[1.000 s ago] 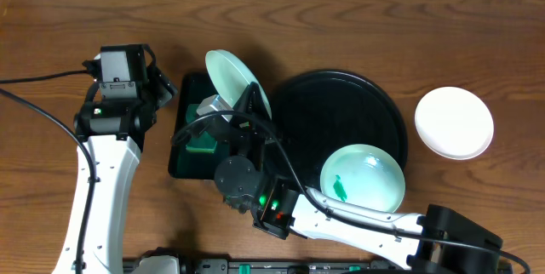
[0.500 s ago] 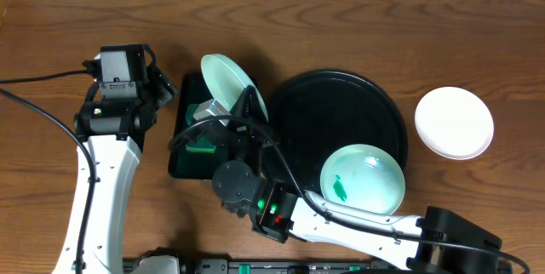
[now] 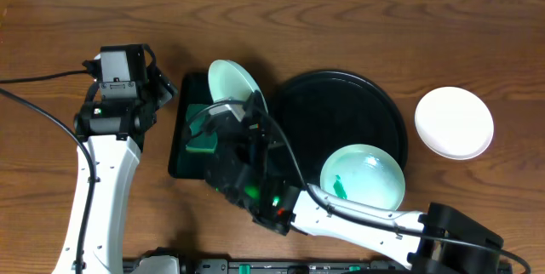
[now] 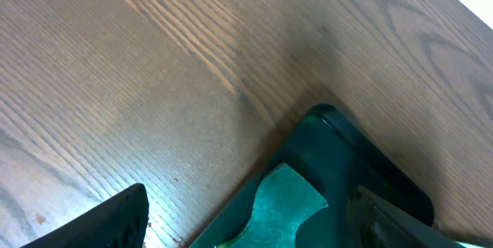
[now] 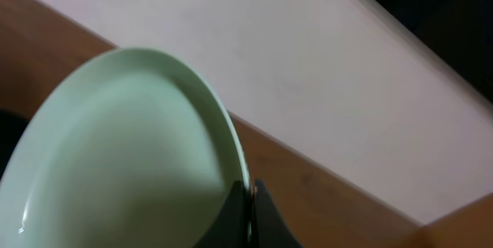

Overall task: Clean dirty plates on tray and stack at the side
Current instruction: 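Tilt the held plate upright over the dark green sponge tray, then carry the pale green plate right toward the white plate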

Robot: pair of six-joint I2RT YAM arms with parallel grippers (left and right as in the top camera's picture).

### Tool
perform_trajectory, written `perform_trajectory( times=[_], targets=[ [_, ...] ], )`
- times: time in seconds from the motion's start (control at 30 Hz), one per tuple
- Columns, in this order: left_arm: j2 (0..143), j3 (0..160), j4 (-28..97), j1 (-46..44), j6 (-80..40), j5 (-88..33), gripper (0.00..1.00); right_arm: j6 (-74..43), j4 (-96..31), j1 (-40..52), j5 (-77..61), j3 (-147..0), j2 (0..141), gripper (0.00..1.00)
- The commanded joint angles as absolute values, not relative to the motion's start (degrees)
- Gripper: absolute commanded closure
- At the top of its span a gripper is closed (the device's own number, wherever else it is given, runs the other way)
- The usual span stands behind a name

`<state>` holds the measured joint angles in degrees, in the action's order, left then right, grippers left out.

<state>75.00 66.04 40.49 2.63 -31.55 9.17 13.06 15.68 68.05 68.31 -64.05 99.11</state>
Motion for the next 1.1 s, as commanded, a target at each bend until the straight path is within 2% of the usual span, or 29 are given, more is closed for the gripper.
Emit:
perform_trajectory(
  times=[0.0, 0.4, 0.77, 1.07],
  targets=[
    [74.9, 66.7, 40.7, 3.0, -32.0, 9.5, 0.18, -1.2, 12.8, 66.3, 61.6, -64.9, 99.4, 0.99],
    [74.9, 66.7, 40.7, 3.0, -32.0, 9.5, 0.18, -23.9, 2.0, 58.6, 43.1, -64.9, 99.3, 0.99],
    [74.9, 66.7, 40.7, 3.0, -32.0, 9.5, 0.18, -35.4, -9.1, 52.6, 41.7, -64.9, 93.6, 0.99],
    [74.9, 66.7, 40.7, 3.0, -32.0, 9.5, 0.18, -45.5, -22.3, 42.7, 41.7, -64.9, 85.1, 0.99]
  ],
)
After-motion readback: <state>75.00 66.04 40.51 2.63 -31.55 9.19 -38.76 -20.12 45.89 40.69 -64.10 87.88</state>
